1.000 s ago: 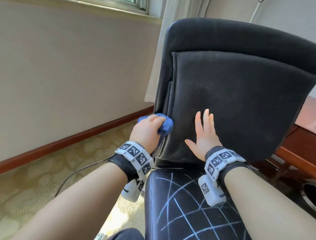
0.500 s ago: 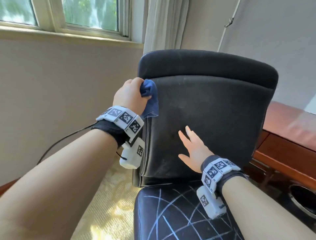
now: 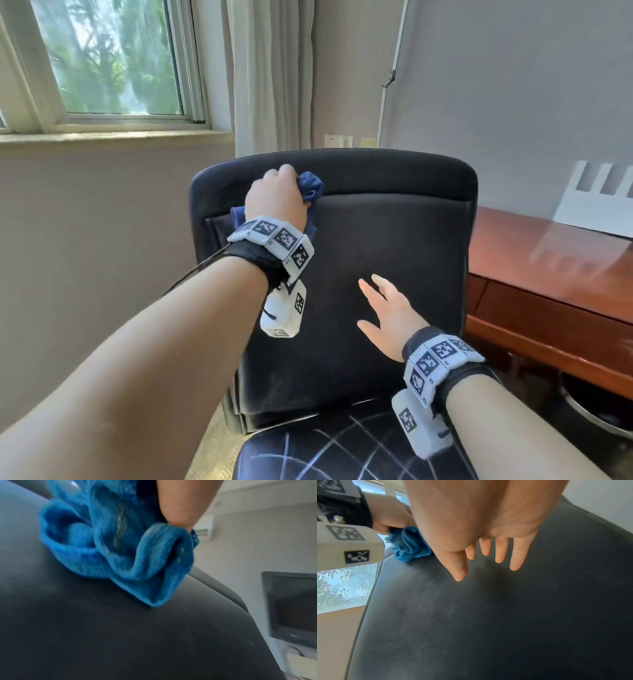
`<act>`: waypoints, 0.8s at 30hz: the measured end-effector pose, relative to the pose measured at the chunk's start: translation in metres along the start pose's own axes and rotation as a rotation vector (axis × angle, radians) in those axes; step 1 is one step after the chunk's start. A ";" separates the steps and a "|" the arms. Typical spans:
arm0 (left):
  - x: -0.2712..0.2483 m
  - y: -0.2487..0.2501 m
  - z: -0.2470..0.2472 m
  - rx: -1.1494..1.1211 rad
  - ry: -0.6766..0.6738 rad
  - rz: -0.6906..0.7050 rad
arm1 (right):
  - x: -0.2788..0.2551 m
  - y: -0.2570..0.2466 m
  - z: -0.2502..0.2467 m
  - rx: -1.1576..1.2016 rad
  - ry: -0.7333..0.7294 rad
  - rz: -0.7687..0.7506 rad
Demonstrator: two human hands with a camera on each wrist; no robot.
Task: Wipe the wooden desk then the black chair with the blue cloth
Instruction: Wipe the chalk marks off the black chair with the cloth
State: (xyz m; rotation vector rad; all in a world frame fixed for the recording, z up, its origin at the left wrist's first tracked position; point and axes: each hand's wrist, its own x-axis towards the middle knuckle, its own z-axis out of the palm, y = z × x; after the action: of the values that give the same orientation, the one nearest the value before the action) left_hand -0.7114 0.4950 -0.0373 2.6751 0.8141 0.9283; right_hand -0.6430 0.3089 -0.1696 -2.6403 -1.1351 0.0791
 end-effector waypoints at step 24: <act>-0.065 0.123 0.076 0.023 -0.261 0.398 | -0.095 0.118 -0.047 0.852 0.541 0.499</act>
State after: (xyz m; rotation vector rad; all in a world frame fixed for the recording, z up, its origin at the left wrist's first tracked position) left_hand -0.6526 0.3566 -0.0875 2.9514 0.2431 0.6182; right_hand -0.6182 0.1526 -0.1610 -1.9110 -0.1655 -0.0494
